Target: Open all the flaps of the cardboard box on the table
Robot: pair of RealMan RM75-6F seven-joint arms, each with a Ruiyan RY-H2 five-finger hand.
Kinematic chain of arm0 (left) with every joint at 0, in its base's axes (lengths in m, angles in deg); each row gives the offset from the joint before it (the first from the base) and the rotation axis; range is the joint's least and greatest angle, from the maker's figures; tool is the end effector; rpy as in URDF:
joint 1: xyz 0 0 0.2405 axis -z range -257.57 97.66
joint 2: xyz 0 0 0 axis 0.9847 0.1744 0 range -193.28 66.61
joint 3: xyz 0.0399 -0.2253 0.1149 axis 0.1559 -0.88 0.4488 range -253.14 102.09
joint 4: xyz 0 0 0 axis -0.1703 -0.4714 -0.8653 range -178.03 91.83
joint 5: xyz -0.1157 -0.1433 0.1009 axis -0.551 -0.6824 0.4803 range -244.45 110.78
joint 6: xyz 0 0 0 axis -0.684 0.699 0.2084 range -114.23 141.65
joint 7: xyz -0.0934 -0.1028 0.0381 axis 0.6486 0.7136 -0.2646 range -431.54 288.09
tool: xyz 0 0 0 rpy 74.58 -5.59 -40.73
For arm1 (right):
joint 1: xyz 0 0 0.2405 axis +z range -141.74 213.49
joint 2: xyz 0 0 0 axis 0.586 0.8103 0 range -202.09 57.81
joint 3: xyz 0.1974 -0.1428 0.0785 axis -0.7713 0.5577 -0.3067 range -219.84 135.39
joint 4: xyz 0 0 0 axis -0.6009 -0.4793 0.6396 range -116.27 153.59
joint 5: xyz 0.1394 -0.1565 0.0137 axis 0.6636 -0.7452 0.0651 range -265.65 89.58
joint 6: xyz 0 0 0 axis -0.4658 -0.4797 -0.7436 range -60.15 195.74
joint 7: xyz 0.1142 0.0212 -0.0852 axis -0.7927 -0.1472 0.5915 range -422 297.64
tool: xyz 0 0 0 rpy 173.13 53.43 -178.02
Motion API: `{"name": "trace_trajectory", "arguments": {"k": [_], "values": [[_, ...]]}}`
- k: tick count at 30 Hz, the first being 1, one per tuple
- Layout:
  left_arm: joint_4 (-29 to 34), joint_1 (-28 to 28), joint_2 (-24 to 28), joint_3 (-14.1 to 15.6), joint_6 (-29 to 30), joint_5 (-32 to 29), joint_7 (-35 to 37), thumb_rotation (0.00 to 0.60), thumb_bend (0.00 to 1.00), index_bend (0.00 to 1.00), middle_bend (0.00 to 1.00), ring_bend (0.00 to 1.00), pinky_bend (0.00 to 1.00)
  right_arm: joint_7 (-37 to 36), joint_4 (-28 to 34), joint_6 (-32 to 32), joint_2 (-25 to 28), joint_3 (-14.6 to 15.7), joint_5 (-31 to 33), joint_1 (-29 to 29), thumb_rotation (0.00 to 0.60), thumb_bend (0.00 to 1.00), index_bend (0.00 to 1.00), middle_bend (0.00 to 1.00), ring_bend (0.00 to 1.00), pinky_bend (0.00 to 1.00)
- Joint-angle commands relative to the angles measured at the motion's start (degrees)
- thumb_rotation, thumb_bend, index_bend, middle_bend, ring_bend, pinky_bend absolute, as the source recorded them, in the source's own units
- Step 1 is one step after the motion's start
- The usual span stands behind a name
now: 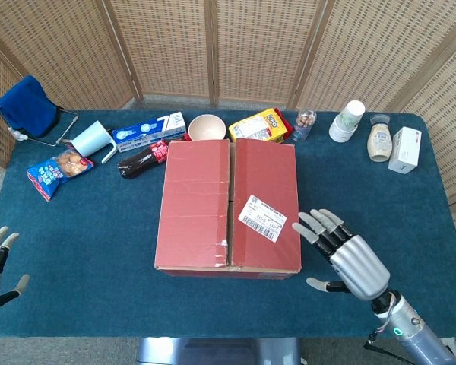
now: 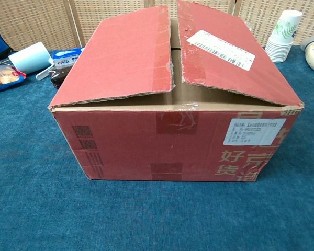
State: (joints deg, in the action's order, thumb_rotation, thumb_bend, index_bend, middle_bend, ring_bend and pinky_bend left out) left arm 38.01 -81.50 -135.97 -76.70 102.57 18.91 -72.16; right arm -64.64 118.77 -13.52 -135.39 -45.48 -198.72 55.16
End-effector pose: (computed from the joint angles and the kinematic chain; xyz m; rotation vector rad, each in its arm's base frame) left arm -0.3511 0.1385 0.1336 -1.3120 -0.9014 -0.7981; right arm -0.1815 -0.2177 0.1263 1.9007 -0.6445 1.3743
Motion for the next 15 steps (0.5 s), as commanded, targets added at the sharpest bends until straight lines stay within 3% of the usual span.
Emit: {"name": "trace_trajectory", "arguments": {"k": [1,8,15], "values": [[-0.1,0.0,-0.1,-0.1,-0.1,-0.2,0.0,0.6,0.19,0.12,0.0,0.0,0.0,-0.4,-0.5,0.2,-0.5,0.2,-0.9,0.8,0.531,0.0,0.0,0.0,0.0,0.14],[-0.7,0.2,-0.3,-0.4,-1.0,-1.3,0.1,0.6,0.19,0.12,0.0,0.0,0.0,0.9,0.0,1.3,-1.8,-0.1,-0.5,2.4,0.53,0.0,0.0,0.0,0.0,0.15],[-0.8,0.3,-0.5,-0.4,-1.2,-1.6,0.0,0.6,0.19,0.12,0.0,0.0,0.0,7.0,4.0,3.5,-3.8,-2.0,0.9,4.4,0.528,0.0,0.0,0.0,0.0,0.15]]}}
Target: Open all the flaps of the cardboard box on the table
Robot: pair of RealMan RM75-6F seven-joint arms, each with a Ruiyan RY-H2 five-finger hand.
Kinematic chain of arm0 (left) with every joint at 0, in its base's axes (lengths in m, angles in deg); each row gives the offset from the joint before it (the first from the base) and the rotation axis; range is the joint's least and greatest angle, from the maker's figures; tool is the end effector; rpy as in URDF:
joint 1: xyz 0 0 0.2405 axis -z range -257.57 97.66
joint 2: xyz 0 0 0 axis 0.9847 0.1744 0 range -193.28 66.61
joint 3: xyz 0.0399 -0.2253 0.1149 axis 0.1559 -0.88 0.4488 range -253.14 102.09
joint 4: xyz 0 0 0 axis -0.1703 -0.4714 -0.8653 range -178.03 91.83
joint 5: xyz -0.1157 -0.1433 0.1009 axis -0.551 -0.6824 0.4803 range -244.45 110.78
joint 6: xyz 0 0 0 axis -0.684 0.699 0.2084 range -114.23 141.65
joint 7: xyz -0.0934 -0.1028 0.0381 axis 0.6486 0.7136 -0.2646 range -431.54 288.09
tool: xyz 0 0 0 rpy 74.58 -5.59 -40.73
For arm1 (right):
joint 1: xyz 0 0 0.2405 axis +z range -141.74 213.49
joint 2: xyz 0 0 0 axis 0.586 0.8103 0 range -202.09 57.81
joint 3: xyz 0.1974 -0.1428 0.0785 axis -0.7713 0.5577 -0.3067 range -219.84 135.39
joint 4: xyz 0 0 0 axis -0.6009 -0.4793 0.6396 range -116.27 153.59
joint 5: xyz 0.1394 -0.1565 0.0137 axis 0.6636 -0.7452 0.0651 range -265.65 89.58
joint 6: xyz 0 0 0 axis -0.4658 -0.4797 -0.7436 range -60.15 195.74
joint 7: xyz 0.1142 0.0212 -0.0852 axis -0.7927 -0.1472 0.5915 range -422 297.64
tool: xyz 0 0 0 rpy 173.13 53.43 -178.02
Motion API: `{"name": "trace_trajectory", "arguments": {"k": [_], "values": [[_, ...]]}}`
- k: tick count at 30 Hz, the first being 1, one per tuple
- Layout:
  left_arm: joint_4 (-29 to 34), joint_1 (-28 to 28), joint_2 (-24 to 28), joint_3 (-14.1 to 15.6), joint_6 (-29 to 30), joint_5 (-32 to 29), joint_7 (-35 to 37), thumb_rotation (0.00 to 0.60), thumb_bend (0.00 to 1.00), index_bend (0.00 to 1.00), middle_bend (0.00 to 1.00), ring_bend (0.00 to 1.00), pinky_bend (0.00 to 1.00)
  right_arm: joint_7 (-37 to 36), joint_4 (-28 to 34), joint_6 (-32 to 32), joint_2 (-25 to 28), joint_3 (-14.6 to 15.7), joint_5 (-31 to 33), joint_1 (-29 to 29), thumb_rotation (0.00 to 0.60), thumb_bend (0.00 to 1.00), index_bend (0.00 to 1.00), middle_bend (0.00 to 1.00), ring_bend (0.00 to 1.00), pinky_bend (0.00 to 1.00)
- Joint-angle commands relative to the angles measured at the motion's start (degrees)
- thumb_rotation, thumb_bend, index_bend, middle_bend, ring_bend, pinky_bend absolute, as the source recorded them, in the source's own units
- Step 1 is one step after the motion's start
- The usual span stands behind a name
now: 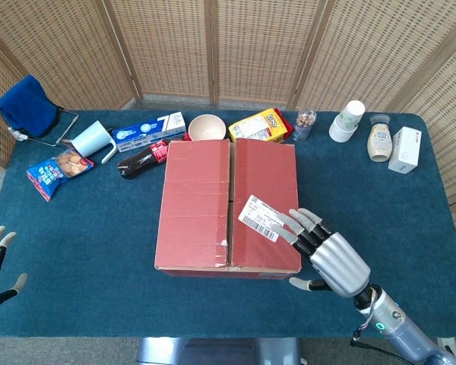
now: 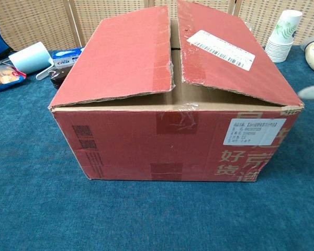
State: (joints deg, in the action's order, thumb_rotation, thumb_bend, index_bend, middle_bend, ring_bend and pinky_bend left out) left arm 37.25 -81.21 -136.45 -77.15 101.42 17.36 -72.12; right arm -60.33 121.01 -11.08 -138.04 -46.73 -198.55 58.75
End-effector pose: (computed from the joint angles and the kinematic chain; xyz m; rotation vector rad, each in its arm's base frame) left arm -0.3564 0.1413 0.1323 -1.2968 -0.9145 -0.7773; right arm -0.1529 -0.2267 0.1122 1.9376 -0.5752 1.4237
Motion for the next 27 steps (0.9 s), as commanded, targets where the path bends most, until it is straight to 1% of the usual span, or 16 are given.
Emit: {"name": "trace_trajectory", "arguments": {"k": [1,7,16,21,27], "values": [[0.0,0.0,-0.1,0.0,0.0,0.0,-0.1,0.6,0.19,0.12,0.0,0.0,0.0,3.5,2.3,1.3,-1.4,-0.9,1.0,0.9,0.527,0.0,0.0,0.0,0.0,0.15],[-0.1,0.1,-0.2,-0.1,0.0,-0.2,-0.3,0.6,0.19,0.12,0.0,0.0,0.0,8.0,4.7,2.4,-3.7,-0.8,1.7,1.3,0.527,0.0,0.0,0.0,0.0,0.15],[-0.1,0.1,-0.3,0.0,-0.2,-0.2,-0.4,0.6,0.19,0.12,0.0,0.0,0.0,12.6,6.9,5.4,-5.9,-1.2,2.3,3.2,0.523,0.0,0.0,0.0,0.0,0.15],[-0.2,0.2,-0.4,-0.1,-0.3,-0.5,-0.5,0.6,0.19,0.12,0.0,0.0,0.0,16.4,8.1,6.5,-7.8,-1.5,3.7,3.5,0.522,0.05,0.0,0.0,0.0,0.15],[-0.1,0.1,-0.4,0.0,-0.4,-0.5,-0.5,0.6,0.19,0.12,0.0,0.0,0.0,20.0,8.2,8.1,-10.5,-2.6,6.4,4.4,0.521,0.08,0.0,0.0,0.0,0.15]]}}
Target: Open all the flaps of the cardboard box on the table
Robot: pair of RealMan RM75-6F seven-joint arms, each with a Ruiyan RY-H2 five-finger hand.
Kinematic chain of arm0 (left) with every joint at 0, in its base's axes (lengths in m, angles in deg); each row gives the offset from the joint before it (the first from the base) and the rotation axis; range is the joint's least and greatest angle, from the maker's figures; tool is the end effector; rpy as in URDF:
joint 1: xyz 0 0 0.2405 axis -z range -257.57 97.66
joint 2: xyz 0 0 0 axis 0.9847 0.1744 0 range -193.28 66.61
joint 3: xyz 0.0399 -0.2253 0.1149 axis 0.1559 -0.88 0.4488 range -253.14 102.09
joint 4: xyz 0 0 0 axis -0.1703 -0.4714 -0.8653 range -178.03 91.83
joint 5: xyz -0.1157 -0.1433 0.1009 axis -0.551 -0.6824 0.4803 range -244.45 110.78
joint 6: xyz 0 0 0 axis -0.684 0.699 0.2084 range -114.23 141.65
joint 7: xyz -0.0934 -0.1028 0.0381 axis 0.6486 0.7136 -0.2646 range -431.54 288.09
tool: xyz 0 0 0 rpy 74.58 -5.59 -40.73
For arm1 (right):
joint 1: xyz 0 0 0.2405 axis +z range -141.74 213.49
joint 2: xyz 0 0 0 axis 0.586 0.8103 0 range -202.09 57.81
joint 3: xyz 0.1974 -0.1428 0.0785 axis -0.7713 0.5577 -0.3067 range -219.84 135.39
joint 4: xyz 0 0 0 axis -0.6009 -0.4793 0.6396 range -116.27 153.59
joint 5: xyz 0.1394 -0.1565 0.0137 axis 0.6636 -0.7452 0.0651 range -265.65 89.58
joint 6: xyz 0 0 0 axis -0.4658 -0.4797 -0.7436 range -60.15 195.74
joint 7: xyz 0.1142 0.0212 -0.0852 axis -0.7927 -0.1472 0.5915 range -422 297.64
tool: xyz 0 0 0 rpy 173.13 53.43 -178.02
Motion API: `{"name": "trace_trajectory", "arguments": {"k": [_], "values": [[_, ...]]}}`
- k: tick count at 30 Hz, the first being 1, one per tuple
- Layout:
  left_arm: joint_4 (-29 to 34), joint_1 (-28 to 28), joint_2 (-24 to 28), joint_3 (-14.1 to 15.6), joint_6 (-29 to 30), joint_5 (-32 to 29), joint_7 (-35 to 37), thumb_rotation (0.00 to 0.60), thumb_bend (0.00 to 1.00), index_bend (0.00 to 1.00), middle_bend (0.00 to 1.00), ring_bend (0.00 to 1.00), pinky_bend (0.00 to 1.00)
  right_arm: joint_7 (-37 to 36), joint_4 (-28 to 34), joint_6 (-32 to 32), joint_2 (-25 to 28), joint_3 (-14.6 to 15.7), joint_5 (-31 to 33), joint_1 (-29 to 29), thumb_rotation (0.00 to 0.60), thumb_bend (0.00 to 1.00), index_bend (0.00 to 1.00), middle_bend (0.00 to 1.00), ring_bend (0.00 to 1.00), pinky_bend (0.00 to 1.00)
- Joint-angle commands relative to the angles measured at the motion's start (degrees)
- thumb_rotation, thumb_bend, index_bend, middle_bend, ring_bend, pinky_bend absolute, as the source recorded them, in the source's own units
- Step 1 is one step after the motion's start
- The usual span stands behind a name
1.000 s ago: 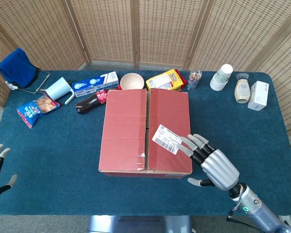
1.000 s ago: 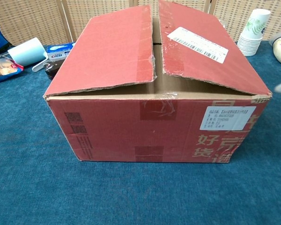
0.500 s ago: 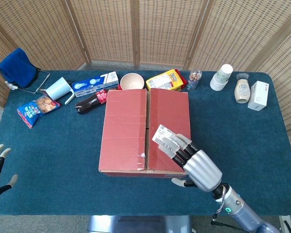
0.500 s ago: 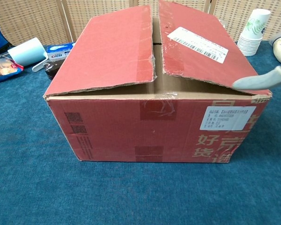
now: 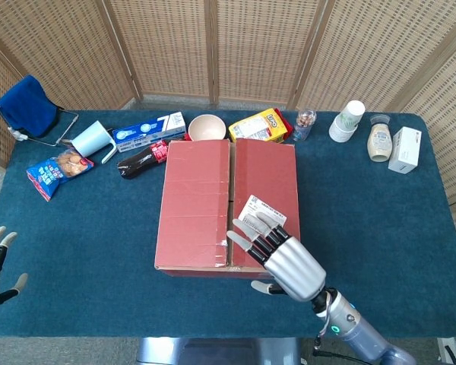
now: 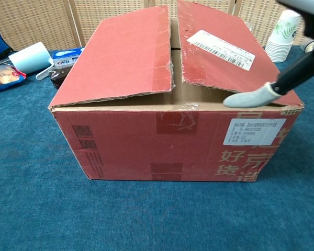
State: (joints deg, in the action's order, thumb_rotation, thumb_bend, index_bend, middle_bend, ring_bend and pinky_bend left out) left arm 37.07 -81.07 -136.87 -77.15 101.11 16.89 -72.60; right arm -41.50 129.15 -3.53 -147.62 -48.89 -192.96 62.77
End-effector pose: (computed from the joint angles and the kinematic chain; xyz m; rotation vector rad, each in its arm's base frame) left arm -0.3573 0.1420 0.1299 -1.2954 -0.9174 -0.7682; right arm -0.0910 -0.2227 0.0699 1.9573 -0.4972 1.4318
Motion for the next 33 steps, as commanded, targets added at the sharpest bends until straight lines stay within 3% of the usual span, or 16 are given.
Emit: {"name": "trace_trajectory", "arguments": {"k": [1,27,33], "values": [[0.1,0.0,0.0,0.0,-0.1,-0.1,-0.1,0.6,0.19,0.12,0.0,0.0,0.0,1.5,0.0,0.7,-1.2,-0.5,1.0,0.5,0.52,0.09,0.0,0.0,0.0,0.15],[-0.4,0.2,-0.3,-0.2,-0.8,-1.0,0.0,0.6,0.19,0.12,0.0,0.0,0.0,10.6,-2.2,0.0,-8.2,-2.2,5.7,2.2,0.525,0.17,0.0,0.0,0.0,0.15],[-0.4,0.2,-0.2,-0.2,-0.9,-1.0,0.2,0.6,0.19,0.12,0.0,0.0,0.0,11.5,-2.1,-1.2,-8.5,-1.8,5.2,1.8,0.568,0.29,0.0,0.0,0.0,0.15]]}}
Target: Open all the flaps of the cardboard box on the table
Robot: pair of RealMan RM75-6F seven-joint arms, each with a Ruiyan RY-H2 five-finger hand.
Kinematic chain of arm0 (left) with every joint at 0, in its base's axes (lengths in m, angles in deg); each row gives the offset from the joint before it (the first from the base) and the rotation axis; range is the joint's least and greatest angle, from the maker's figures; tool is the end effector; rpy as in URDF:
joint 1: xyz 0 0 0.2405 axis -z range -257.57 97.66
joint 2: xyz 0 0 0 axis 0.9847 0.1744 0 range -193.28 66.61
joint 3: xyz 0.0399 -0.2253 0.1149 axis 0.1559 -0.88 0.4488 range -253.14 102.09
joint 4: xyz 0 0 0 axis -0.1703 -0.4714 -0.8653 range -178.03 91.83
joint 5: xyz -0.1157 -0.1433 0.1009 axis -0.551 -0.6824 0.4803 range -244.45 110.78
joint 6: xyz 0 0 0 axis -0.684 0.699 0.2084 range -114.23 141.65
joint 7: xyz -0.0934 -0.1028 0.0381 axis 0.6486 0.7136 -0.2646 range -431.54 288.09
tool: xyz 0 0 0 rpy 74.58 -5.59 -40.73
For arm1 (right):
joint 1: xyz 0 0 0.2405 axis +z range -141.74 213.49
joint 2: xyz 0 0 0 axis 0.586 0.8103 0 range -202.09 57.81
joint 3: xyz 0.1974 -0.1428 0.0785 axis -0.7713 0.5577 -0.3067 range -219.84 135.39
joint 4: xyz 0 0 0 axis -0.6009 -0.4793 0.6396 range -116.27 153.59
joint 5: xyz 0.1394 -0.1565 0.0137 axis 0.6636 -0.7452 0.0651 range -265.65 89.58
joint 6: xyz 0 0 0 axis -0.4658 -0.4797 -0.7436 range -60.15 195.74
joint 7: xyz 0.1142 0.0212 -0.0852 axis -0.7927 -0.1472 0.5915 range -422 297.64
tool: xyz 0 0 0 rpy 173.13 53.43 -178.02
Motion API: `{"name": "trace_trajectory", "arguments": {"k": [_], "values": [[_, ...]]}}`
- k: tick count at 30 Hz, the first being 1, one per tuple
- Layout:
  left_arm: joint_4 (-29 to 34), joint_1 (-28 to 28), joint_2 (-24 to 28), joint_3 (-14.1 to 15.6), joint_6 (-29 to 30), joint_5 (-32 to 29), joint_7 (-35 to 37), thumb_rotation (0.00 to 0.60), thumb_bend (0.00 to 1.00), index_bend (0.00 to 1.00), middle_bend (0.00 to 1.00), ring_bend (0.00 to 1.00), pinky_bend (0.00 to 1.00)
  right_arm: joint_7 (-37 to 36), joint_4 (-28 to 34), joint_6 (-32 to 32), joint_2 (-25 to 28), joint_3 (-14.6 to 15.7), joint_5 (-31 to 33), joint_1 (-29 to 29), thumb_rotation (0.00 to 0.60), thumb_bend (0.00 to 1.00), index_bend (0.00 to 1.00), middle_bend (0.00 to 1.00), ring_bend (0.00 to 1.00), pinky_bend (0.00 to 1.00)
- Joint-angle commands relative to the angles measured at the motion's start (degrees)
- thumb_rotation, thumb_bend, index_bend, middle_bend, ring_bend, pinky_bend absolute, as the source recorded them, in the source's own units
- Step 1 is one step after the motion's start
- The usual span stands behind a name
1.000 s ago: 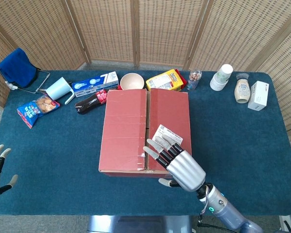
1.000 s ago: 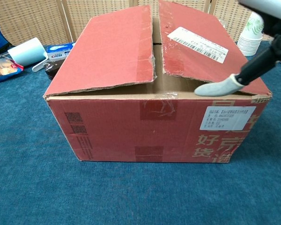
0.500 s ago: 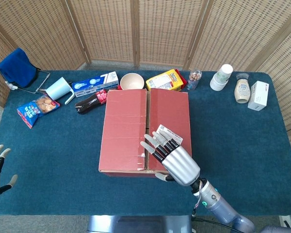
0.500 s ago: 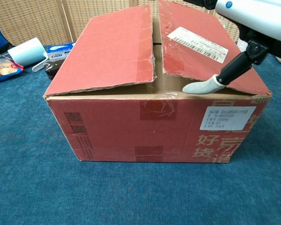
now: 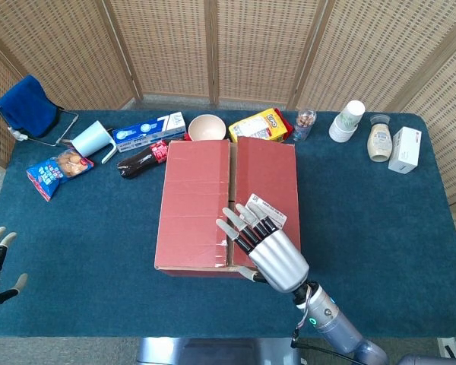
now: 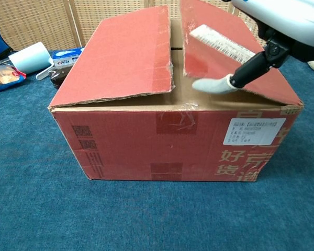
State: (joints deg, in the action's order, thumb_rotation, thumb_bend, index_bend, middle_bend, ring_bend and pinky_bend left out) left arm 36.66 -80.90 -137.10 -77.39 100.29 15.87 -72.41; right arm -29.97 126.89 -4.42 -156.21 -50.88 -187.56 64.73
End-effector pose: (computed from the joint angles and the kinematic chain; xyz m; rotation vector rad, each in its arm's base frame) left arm -0.3607 0.1435 0.1291 -1.2850 -0.9301 -0.7557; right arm -0.0725 -0.2329 0.0465 1.8670 -0.4287 1.3958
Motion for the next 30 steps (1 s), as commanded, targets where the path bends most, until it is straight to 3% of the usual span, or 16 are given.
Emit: {"name": "trace_trajectory", "arguments": {"k": [1,11,30], "values": [[0.0,0.0,0.0,0.0,-0.1,0.0,0.0,0.6,0.19,0.12,0.0,0.0,0.0,0.0,0.2,-0.5,0.2,0.3,-0.3,-0.2,0.576,0.31,0.0,0.0,0.0,0.15],[0.2,-0.1,0.0,0.2,0.3,0.4,0.0,0.6,0.19,0.12,0.0,0.0,0.0,0.0,1.0,-2.4,1.7,1.0,-1.6,-1.1,0.6,0.57,0.0,0.0,0.0,0.15],[0.4,0.0,0.0,0.5,0.5,1.0,-0.5,0.6,0.19,0.12,0.0,0.0,0.0,2.4,3.8,-6.9,9.7,1.2,-4.4,-4.7,0.6,0.59,0.0,0.0,0.0,0.14]]}}
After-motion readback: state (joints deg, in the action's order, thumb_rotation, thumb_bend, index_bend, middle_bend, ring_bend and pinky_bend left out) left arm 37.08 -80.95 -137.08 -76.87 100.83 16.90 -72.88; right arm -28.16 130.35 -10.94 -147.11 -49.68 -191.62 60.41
